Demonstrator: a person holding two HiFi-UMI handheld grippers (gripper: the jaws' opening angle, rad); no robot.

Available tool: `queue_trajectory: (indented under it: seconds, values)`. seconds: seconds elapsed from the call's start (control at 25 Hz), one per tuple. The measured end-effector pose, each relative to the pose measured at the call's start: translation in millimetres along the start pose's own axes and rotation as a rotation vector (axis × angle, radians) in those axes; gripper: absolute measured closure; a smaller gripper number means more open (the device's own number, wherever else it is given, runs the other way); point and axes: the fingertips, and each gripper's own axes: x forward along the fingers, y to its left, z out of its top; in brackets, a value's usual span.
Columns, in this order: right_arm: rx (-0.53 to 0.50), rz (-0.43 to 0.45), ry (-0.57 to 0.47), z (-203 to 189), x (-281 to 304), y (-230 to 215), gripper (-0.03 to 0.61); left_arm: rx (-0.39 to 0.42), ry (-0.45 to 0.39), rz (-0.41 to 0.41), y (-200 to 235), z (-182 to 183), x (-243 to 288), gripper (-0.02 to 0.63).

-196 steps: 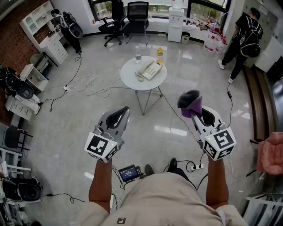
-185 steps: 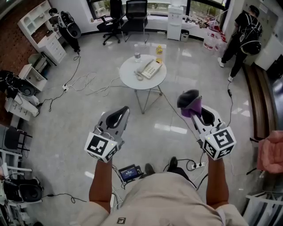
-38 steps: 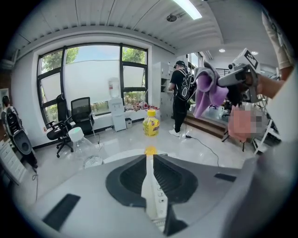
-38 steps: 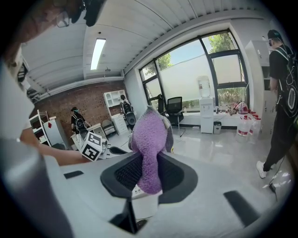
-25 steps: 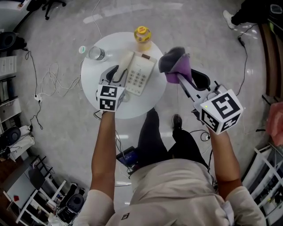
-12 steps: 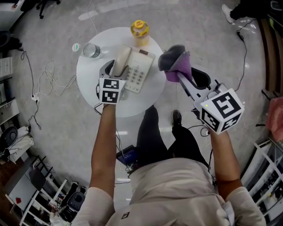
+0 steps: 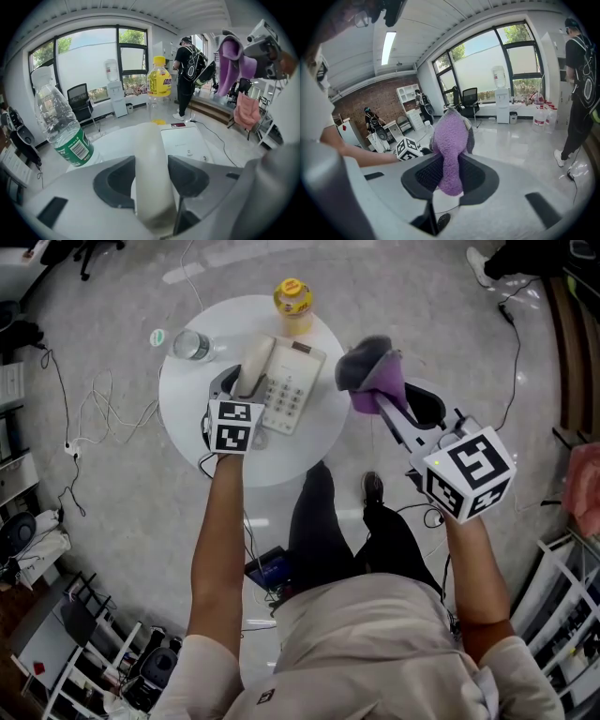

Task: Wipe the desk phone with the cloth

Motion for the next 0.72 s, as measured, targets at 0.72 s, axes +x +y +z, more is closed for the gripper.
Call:
queue_trajectory:
  seconds: [0.72]
  values:
    - [-0.017,0.018,-0.016,8.2,-15.2,18.4,0.498,-0.307,-0.174,-0.126,-7.4,27.2,-61.4,0.41]
